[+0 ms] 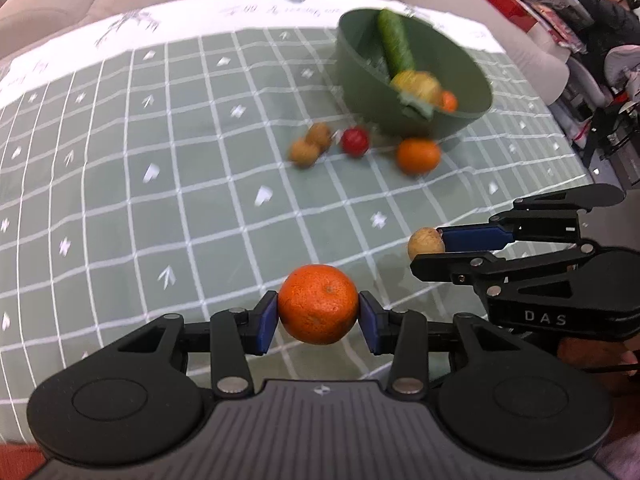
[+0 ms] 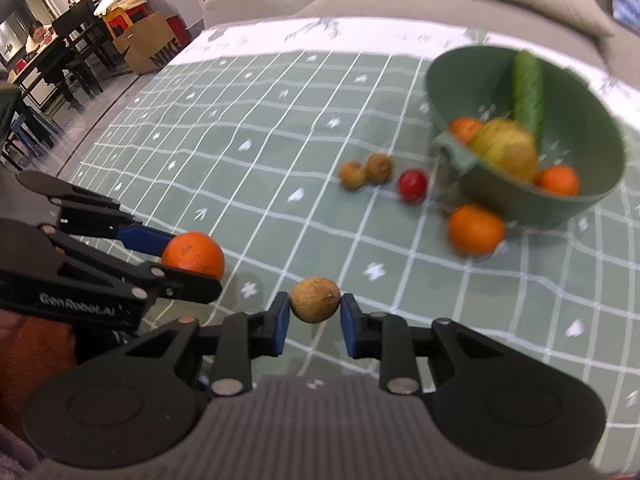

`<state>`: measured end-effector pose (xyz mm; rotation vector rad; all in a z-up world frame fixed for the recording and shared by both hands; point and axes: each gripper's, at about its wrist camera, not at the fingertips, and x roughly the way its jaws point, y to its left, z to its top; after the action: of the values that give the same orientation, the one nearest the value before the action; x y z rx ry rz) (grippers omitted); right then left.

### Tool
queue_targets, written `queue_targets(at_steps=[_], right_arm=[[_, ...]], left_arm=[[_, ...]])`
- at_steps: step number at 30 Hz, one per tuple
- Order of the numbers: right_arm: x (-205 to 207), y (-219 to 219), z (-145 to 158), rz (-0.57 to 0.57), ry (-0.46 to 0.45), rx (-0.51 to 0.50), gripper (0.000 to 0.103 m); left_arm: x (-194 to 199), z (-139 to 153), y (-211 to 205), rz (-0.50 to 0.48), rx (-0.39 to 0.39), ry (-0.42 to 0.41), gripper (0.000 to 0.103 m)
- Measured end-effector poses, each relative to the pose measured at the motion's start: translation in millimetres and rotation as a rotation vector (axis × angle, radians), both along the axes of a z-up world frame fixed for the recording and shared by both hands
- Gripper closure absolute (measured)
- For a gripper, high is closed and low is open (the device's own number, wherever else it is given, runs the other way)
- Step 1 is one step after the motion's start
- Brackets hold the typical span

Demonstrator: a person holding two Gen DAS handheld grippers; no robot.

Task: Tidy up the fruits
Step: 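Lift and carry the brown fruit and orange over the colander, lowering them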

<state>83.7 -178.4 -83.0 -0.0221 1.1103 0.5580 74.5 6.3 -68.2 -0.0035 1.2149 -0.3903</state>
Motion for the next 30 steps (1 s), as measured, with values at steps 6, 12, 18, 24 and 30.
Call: queue_targets(at_steps=[6, 12, 18, 24, 30], right_arm=[[16, -27, 21, -0.008, -0.072, -0.044, 0.080], [42, -52, 41, -0.021, -0.137, -0.091, 0.080], [71, -73, 48, -0.037, -0.175, -0.127, 0.080], [103, -84, 39, -0.036, -0.170, -0.162, 0.080], [129, -92, 25, -0.032, -0.157, -0.194, 0.080]], left_arm=[[26, 20, -20, -0.015, -0.034, -0.039, 0.055], [62, 37, -41, -0.021, -0.068, -0.078, 0.055], [98, 45, -63, -0.018, -0.083, -0.095, 0.055], [128, 38, -81, -0.015, -0.094, -0.087, 0.055], [155, 25, -93, -0.002, -0.083, -0.073, 0.055]])
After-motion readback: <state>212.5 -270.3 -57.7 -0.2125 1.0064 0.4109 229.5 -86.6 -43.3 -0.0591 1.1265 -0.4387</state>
